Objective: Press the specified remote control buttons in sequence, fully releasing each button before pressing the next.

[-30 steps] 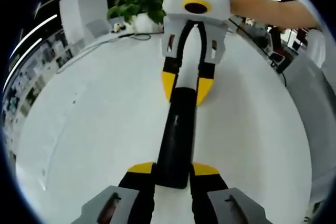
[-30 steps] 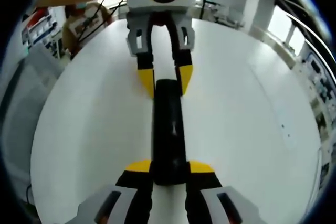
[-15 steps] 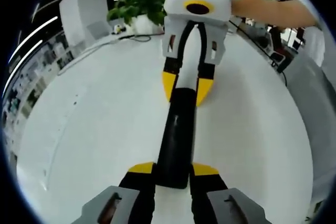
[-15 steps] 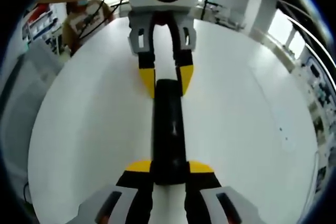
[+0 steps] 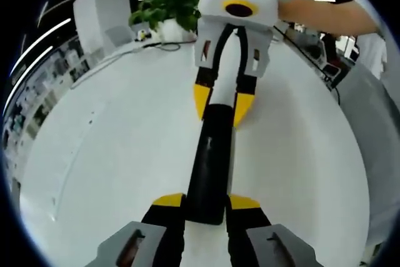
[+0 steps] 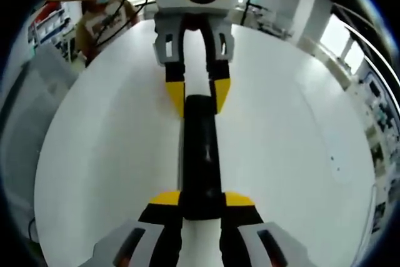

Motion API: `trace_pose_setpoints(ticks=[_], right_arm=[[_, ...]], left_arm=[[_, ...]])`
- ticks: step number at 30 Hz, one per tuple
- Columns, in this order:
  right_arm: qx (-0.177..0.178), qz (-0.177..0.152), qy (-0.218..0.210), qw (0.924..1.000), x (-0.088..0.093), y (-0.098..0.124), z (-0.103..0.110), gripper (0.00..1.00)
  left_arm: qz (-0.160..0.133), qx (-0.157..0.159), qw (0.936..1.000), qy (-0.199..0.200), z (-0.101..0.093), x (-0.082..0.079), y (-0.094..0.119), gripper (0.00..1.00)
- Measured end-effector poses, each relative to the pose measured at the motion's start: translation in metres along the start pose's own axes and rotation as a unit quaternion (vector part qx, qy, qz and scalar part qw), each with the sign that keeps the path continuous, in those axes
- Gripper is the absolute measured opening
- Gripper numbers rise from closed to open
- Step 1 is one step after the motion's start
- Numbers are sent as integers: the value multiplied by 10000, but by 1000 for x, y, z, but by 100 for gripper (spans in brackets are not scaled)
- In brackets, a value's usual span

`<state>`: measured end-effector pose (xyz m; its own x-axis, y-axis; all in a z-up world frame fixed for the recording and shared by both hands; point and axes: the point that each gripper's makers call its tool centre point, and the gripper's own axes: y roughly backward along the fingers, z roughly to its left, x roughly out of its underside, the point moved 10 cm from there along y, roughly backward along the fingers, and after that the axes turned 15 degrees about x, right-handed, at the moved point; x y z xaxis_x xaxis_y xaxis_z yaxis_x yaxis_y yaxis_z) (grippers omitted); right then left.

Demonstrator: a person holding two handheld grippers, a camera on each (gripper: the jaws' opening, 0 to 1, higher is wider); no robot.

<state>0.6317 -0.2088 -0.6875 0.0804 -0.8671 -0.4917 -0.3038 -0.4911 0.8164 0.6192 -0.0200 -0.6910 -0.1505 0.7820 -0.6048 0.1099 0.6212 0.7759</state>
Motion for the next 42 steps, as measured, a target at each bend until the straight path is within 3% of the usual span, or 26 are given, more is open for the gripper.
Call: trace_pose_setpoints(ticks=[11, 29, 42], right_arm=[[65, -32, -45, 10000, 0, 15, 23, 19], [6, -76, -109, 9999, -2, 36, 76, 19], [-105, -62, -199, 9997, 4, 42, 103, 19]], left_arm=[[56, -26, 10000, -16, -24, -4, 0, 24], [81, 43, 9999, 79, -82, 0, -8, 24], [173, 170, 9996, 129, -105, 1, -17, 24]])
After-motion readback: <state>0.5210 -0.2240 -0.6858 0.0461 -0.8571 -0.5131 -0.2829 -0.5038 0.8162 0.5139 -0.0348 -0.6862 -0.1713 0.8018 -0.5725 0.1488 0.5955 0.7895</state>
